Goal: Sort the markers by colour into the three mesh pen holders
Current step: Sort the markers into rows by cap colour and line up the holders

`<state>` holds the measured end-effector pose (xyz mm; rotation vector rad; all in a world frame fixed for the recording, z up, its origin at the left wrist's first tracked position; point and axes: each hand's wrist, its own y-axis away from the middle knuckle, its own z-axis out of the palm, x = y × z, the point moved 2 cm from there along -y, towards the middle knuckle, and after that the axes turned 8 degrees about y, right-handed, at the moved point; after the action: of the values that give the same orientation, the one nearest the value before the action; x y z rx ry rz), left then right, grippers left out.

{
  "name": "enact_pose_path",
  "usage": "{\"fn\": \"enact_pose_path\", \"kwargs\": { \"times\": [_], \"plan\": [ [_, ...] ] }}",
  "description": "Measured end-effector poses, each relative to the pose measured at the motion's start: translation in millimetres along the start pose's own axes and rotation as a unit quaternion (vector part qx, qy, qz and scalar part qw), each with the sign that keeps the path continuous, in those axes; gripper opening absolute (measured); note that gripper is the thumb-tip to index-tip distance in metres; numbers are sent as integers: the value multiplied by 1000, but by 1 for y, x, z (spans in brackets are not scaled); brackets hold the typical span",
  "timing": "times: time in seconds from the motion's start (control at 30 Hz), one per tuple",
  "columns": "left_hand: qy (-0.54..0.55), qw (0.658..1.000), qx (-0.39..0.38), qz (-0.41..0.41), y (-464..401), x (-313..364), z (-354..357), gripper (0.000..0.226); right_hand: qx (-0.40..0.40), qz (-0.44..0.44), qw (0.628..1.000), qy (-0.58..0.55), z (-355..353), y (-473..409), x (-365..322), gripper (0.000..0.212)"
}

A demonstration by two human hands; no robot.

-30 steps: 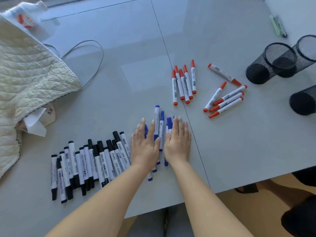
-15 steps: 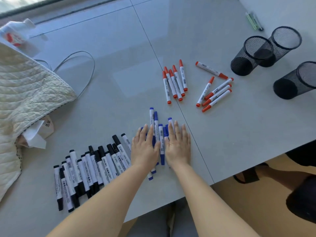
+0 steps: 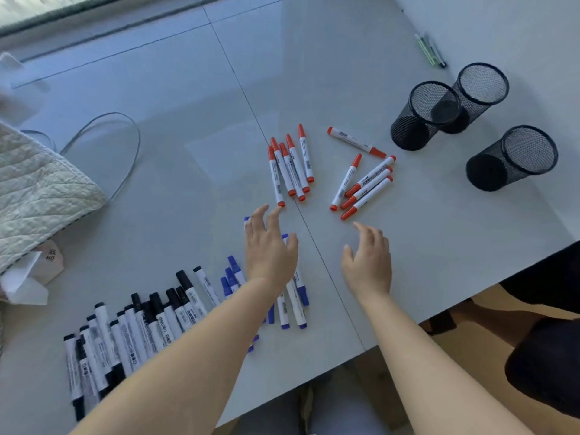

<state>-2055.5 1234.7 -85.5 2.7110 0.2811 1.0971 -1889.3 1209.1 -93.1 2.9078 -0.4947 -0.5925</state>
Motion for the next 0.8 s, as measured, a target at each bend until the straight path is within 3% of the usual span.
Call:
{"fn": "enact_pose_path", "kwargs": {
  "times": [0.23,0.37,0.57,0.8],
  "plan": [
    [77,994,29,-71,-53,21,14,49,-2,150,988,-40,-12,-78,13,42],
    [76,989,75,-106,-80,26,16,53,-31,210,977,-15,-12,-110,15,55],
    [32,984,100,-141,-121,37,25,72,-32,213,976,19,-8,-141,8,72],
    [-56,984,118,-124,-144,45,46,81,-12,161,985,60,-5,-144,14,45]
  ]
}}
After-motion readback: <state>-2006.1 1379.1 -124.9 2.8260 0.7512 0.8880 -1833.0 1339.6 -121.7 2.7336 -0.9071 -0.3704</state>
